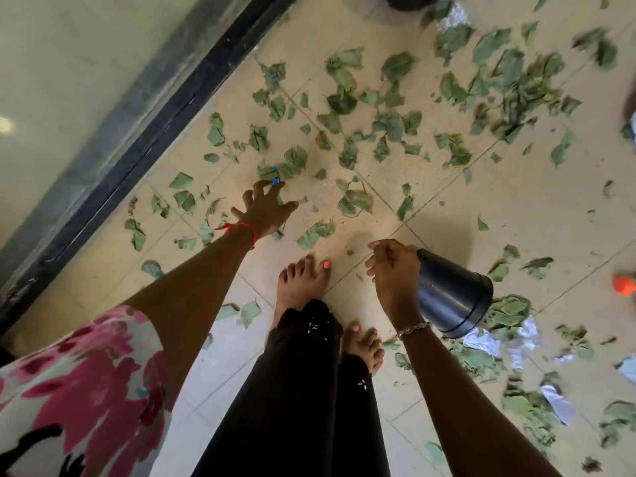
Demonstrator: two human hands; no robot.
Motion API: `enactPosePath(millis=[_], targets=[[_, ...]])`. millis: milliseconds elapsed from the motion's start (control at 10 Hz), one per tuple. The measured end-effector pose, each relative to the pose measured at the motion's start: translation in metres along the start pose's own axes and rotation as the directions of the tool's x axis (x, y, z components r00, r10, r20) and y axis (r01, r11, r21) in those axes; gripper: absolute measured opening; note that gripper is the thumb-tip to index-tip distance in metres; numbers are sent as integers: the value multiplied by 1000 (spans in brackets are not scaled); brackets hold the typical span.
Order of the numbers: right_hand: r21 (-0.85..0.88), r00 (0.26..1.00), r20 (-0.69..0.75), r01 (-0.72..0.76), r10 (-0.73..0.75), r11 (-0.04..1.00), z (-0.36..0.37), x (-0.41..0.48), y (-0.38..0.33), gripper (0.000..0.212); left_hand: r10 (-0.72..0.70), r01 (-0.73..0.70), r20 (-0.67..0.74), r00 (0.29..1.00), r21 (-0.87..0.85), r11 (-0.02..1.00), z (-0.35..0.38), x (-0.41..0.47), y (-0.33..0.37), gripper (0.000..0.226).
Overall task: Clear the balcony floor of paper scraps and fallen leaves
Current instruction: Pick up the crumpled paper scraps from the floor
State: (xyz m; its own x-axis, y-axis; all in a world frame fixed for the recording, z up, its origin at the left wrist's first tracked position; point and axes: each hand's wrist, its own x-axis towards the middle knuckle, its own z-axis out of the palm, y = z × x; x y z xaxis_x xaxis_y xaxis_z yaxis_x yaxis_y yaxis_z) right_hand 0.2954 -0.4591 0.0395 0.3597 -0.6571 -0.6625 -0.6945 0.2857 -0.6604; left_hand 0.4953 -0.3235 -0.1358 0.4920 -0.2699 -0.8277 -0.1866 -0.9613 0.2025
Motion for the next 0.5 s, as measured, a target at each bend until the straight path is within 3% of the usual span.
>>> enactPosePath(millis=[100,300,400,500], targets=[[14,1000,-20,-23,23,1000,1,6,-2,21,-48,46,-36,998,-61,997,-72,-81,69,66],[19,999,-30,-18,18,1000,0,11,-9,21,-21,14,-53,998,-128,992,-66,-95,74,58],[49,998,-43,-36,38,998,-7,8,-16,19,-49,-4,-134,990,-369,929,-76,-121,93,37],[77,997,-61,-35,40,996,-17,-2,-22,19,39,-163,-262,964,-469,868,-80,-194,142,24]])
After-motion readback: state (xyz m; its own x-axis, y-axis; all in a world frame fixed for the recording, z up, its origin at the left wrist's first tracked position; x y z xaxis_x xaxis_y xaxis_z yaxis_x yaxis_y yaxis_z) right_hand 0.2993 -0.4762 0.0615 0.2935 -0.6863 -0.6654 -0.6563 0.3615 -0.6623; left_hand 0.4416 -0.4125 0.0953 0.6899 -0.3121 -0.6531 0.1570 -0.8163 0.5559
